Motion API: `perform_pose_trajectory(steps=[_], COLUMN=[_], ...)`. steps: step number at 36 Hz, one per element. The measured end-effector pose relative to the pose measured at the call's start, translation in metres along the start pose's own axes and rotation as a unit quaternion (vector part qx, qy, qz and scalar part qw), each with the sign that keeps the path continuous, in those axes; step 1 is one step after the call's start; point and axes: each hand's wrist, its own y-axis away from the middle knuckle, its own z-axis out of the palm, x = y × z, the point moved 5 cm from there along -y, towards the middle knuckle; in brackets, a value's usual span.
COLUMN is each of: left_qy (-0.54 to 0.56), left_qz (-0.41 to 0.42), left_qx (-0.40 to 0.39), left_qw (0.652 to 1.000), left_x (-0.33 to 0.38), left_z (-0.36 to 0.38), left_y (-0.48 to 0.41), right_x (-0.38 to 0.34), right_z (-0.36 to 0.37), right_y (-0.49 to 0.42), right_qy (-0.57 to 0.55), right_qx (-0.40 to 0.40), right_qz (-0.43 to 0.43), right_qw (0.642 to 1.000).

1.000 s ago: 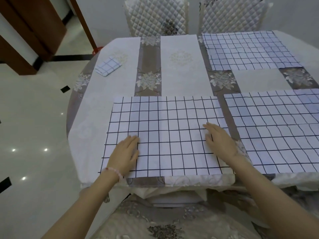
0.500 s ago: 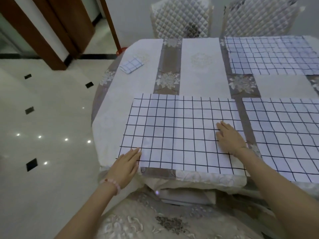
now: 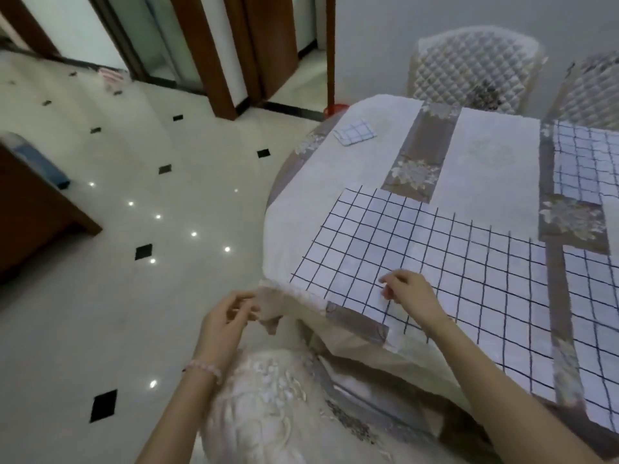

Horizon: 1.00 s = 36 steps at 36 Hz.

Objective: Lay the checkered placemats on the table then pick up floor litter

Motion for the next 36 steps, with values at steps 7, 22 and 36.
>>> perform_pose_trajectory(steps=[7, 22, 36], left_qy=[0.041, 0.138, 0.114], left_qz=[-0.094, -0.508, -0.556], left_qx=[0.112, 0.13, 0.087], left_qw=[0.988, 0.84, 0.819], left_x=[-0.051, -0.314, -0.349], left_z=[-0.078, -0.14, -0.232], left_y=[0.068, 0.346, 0.307], right_x=[-0.079, -0.121, 0.042], right_z=[0.134, 0.414, 0.4], right_y=[0.024, 0.148, 0.159], right_qy=[-0.02, 0.233, 0.26], right_qx=[-0.18, -0.422, -0.338], right_qz=[-0.039, -0.143, 0.113], right_qw=[0.983, 0.864, 0.897])
